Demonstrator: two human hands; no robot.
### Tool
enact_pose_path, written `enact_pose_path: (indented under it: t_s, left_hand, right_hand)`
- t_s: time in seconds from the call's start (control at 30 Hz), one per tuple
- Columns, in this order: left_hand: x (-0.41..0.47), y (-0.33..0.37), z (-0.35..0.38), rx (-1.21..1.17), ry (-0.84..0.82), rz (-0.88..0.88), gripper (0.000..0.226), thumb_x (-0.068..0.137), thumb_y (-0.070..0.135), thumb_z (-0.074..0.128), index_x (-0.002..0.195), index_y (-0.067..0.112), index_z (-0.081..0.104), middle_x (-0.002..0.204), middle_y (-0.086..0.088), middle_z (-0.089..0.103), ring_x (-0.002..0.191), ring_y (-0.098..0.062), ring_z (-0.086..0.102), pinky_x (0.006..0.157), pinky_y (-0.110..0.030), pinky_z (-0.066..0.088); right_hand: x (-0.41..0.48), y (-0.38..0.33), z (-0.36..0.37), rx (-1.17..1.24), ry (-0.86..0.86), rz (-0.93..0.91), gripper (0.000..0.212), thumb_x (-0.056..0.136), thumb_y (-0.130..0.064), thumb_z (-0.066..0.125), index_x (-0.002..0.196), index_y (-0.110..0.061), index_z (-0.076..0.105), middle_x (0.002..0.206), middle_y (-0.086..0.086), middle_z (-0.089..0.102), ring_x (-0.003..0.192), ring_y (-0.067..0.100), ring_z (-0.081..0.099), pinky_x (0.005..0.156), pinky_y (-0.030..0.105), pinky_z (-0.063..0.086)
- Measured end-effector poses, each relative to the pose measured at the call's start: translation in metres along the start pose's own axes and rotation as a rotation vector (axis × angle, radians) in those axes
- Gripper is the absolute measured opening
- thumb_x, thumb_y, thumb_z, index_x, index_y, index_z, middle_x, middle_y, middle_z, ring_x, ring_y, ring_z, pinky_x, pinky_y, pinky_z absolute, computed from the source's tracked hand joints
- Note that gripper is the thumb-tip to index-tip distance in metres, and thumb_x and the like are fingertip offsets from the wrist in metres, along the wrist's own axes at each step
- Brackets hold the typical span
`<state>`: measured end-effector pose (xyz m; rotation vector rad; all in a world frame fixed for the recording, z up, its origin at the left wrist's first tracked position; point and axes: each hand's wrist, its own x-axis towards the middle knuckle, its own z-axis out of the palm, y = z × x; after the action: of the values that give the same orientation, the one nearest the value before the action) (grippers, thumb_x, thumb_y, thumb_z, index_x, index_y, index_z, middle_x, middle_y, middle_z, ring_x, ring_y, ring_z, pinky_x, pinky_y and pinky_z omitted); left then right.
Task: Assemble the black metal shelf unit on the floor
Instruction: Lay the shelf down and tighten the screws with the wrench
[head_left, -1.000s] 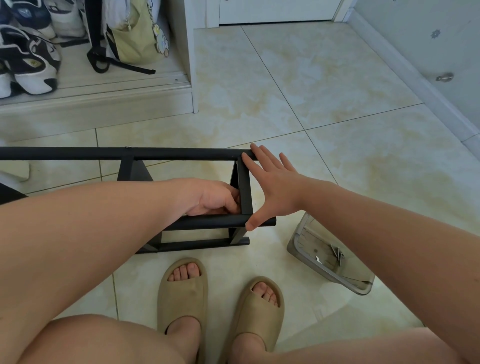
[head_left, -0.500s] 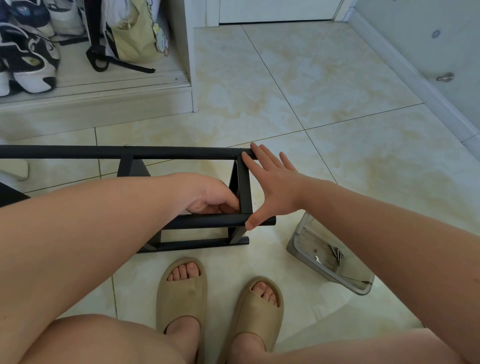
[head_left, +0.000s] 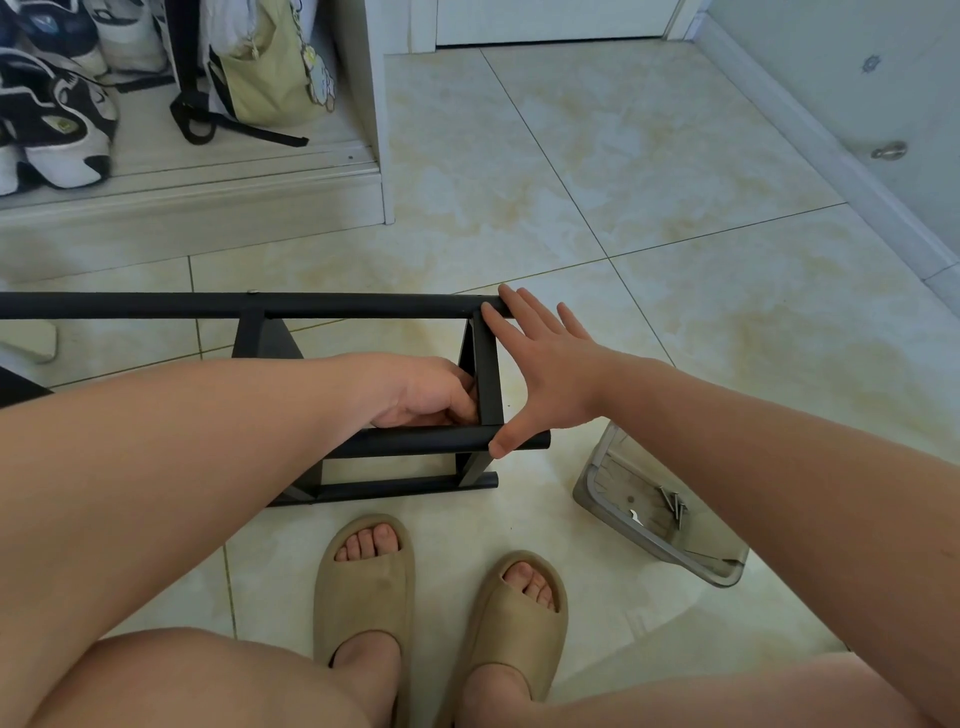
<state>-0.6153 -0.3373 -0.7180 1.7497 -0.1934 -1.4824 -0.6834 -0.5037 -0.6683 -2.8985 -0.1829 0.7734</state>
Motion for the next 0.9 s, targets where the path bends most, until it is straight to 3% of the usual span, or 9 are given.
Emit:
enact_pose_path:
  t_s: [0.1,0.27,0.33,0.5,0.7,0.9]
  left_hand:
    - [-0.0001,-0.0014,-0.0008,-0.008,-0.009,0.004,0.023,0.089,-0.007,0.056,0.107,0.002,0.067,0.103,-0.016,0.073,0.096,-0.029,0.070,0.099,-0.041,0.053]
    - [-0.0034,-0.0007,-0.0007,0.001,-0.051,-0.025,0.015,0.092,0.002,0.057,0.101,0.007,0.068,0.084,-0.006,0.076,0.074,-0.016,0.073,0.071,-0.027,0.056]
    - [-0.0040,0.0001,-0.0007,0.008,-0.052,-0.030,0.015,0.093,0.002,0.057,0.103,0.007,0.068,0.086,-0.007,0.076,0.077,-0.018,0.072,0.074,-0.029,0.057]
    - [-0.0041,0.0005,-0.0004,0.016,-0.052,-0.028,0.022,0.094,0.002,0.057,0.113,0.002,0.067,0.101,-0.014,0.075,0.096,-0.028,0.069,0.104,-0.043,0.050]
    - [-0.0021,-0.0005,-0.0012,-0.002,-0.058,-0.040,0.018,0.094,0.001,0.056,0.105,0.004,0.069,0.093,-0.014,0.075,0.087,-0.027,0.071,0.097,-0.041,0.054]
    - [-0.0018,-0.0037,-0.0015,-0.046,-0.064,-0.082,0.014,0.094,0.007,0.059,0.098,0.005,0.072,0.095,-0.014,0.075,0.092,-0.029,0.070,0.103,-0.044,0.051]
  right_hand:
    - [-0.0007,-0.0004,-0.0005,0.008,0.020,-0.001,0.153,0.055,-0.084,0.075,0.159,-0.022,-0.018,0.165,0.001,-0.029,0.151,0.017,-0.029,0.123,0.048,-0.015]
    - [-0.0022,-0.0013,-0.0001,0.004,0.046,-0.004,0.152,0.055,-0.084,0.075,0.160,-0.021,-0.015,0.166,0.001,-0.024,0.152,0.017,-0.025,0.124,0.049,-0.012]
    - [-0.0028,-0.0016,0.0000,-0.002,0.055,-0.004,0.152,0.055,-0.084,0.075,0.161,-0.020,-0.014,0.167,0.001,-0.023,0.152,0.017,-0.024,0.125,0.049,-0.011]
    - [-0.0037,-0.0028,-0.0001,-0.024,0.073,0.001,0.152,0.054,-0.084,0.075,0.161,-0.020,-0.012,0.167,0.002,-0.019,0.153,0.019,-0.021,0.125,0.051,-0.009]
    - [-0.0033,-0.0032,-0.0007,-0.043,0.090,0.005,0.152,0.052,-0.086,0.073,0.161,-0.020,-0.009,0.168,0.002,-0.013,0.154,0.018,-0.017,0.125,0.053,-0.006]
    - [-0.0022,-0.0047,-0.0024,-0.057,0.102,-0.008,0.153,0.050,-0.086,0.074,0.162,-0.018,-0.005,0.167,0.005,-0.005,0.154,0.023,-0.010,0.126,0.050,0.003]
